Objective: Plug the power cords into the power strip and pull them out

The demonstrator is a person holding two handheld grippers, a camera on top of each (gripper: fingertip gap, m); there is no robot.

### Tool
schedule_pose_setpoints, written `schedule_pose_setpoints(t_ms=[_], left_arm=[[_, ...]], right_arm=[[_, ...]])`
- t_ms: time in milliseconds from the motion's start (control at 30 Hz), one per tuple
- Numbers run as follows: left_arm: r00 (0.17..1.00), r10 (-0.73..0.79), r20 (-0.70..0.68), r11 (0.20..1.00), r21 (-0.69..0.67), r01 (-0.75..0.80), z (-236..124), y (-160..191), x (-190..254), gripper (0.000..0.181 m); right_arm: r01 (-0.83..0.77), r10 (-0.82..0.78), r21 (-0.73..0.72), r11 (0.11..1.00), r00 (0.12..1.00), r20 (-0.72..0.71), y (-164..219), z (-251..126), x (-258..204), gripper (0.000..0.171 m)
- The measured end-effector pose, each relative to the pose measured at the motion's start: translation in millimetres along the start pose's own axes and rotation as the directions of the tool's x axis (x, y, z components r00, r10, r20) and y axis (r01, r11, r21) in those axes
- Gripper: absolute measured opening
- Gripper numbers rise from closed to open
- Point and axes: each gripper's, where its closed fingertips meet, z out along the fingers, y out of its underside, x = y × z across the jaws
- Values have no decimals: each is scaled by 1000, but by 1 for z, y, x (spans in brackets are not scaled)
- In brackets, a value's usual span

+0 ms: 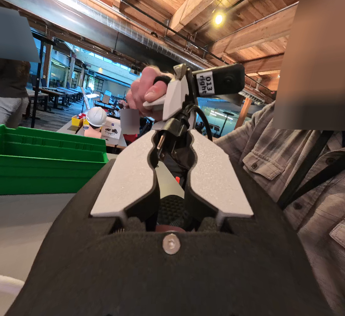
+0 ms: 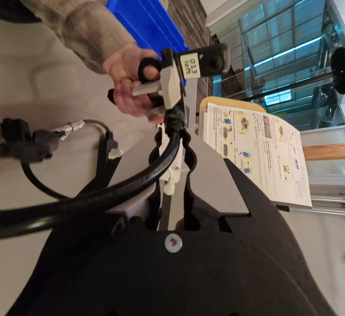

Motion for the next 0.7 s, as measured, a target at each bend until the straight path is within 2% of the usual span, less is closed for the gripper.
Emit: schedule_pose_setpoints(t_ms=[133, 233, 333, 433, 467, 600, 700], left_arm=[[997, 41, 65, 998, 52, -44, -16, -15, -10, 26], [988, 92, 120, 991, 87, -103, -26, -28, -12, 25], [972, 152, 179, 984, 66, -166, -31, -32, -15, 25], [961, 178, 212, 981, 44, -191, -34, -34, -17, 25], [957, 186, 223, 979, 45, -201, -35, -36, -17, 24], [940, 236, 247, 970, 6, -245, -34, -37, -15, 24], [923, 291, 250, 956, -42, -290, -29, -34, -11, 24]], right_arm=[[-26, 25, -105, 994, 1000, -13, 22, -15, 7, 14], [-207, 194, -148, 967, 977, -93, 47, -28, 22, 21], [-442, 429, -98, 892, 894, -129, 59, -32, 27, 25], [-576, 574, 7, 818, 815, -82, 46, -23, 17, 30], [-620, 621, 45, 783, 783, -38, 37, -16, 11, 37], [-748, 751, 118, 653, 660, 17, 25, 12, 3, 43], [-768, 766, 126, 628, 639, 77, 17, 31, -6, 40]])
